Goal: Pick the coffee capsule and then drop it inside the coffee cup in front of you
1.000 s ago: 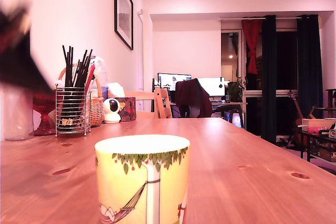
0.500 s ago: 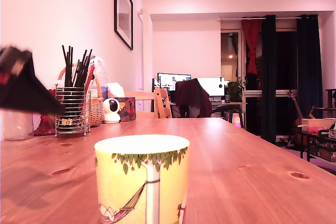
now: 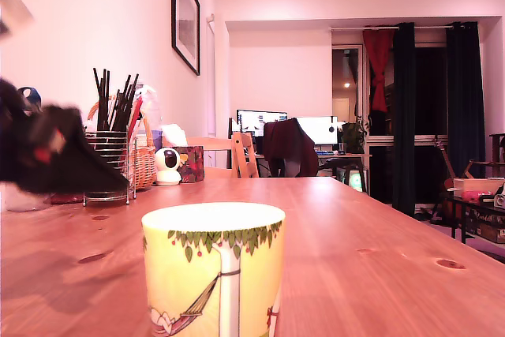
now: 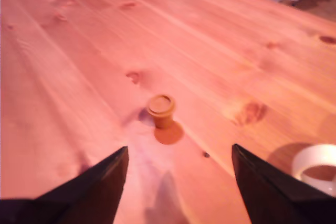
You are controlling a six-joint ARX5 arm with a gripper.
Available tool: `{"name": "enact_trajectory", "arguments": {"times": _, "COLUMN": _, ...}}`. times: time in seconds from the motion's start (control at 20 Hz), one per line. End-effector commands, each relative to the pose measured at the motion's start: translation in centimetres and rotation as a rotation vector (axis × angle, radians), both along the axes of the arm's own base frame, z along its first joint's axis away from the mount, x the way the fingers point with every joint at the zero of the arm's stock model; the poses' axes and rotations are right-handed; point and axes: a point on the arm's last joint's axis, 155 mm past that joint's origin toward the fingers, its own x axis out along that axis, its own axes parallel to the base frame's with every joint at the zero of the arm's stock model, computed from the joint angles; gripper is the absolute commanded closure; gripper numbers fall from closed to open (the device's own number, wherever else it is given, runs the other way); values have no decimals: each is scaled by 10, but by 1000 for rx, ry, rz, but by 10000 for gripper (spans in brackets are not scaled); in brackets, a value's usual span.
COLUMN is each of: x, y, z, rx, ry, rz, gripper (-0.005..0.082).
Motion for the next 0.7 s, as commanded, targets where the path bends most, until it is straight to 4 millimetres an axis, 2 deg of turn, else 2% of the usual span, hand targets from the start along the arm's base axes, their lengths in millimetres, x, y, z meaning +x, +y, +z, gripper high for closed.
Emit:
{"name": "enact_trajectory", "arguments": {"times": 0.0, "x": -2, "y": -1, "z": -10, "rx": 5, "ry": 6, "rz": -12, "gripper": 198}}
{"name": "enact_trajectory", "arguments": {"times": 0.2, "x": 5, "y": -5, "z": -19, "rx": 1, "ry": -3, "rz": -13, "gripper": 198}}
{"name": "enact_trajectory", "arguments": {"times": 0.4, "x": 6, "y": -6, "z": -35, "rx": 18, "ry": 24, "rz": -17, "gripper": 198}}
{"name": "enact_trajectory", "arguments": {"times": 0.65, "x": 9, "y": -7, "z": -39, "rx": 16, "ry": 22, "rz": -17, "gripper": 198}}
